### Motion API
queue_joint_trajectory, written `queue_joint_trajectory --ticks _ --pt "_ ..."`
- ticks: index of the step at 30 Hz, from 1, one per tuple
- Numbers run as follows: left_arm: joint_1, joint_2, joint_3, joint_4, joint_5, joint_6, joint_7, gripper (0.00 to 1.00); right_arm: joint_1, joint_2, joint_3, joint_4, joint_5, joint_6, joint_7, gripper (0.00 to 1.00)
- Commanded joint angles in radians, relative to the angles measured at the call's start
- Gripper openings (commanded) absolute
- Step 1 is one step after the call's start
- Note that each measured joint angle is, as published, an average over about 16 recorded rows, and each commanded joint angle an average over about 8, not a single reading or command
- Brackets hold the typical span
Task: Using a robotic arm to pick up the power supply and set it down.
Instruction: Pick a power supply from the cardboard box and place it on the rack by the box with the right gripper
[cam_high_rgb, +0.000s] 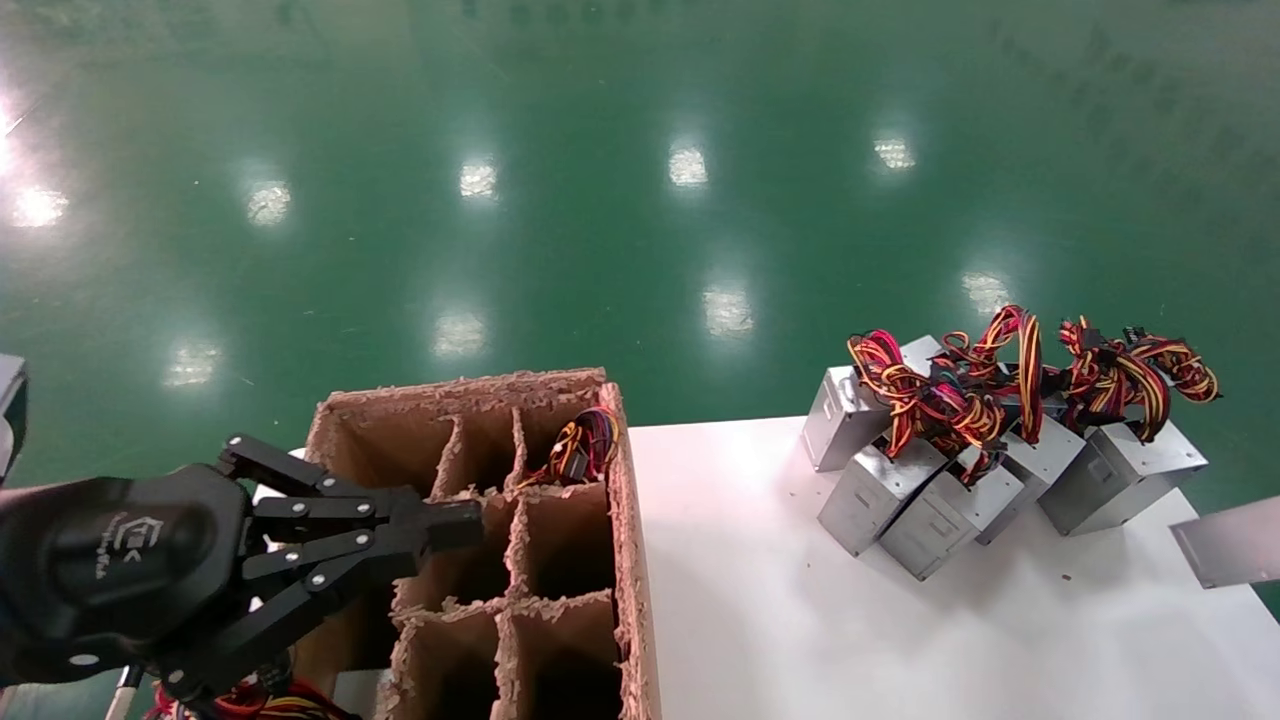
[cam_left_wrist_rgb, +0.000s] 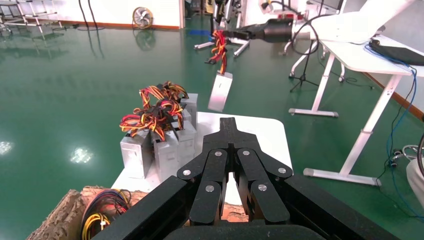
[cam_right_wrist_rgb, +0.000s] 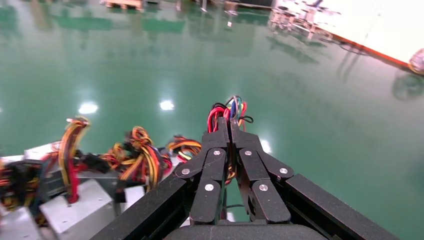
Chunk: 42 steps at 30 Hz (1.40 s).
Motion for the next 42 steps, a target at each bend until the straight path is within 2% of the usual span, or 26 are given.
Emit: queue_joint_trajectory --ticks 1,7,13,21,30,42 --pt "0.000 0.000 0.000 0.000 0.000 0.000 0.000 0.00 0.003 -0.030 0.001 0.001 0.066 0.010 -0.067 0.00" --pt "0.000 0.000 0.000 0.000 0.000 0.000 0.000 0.00 0.019 -0.078 0.013 -0.001 0.103 0.050 -0.132 0.00" --pt "0.000 0.000 0.000 0.000 0.000 0.000 0.000 0.00 0.038 -0.113 0.026 -0.011 0.109 0.094 -0.155 0.00" --pt "0.000 0.000 0.000 0.000 0.000 0.000 0.000 0.00 0.087 -0.204 0.053 -0.072 0.104 0.173 -0.177 0.00" --pt "0.000 0.000 0.000 0.000 0.000 0.000 0.000 0.00 0.126 -0.257 0.068 -0.129 0.073 0.231 -0.167 0.00" --pt "0.000 0.000 0.000 0.000 0.000 0.000 0.000 0.00 0.133 -0.298 0.061 -0.189 0.041 0.263 -0.123 0.00"
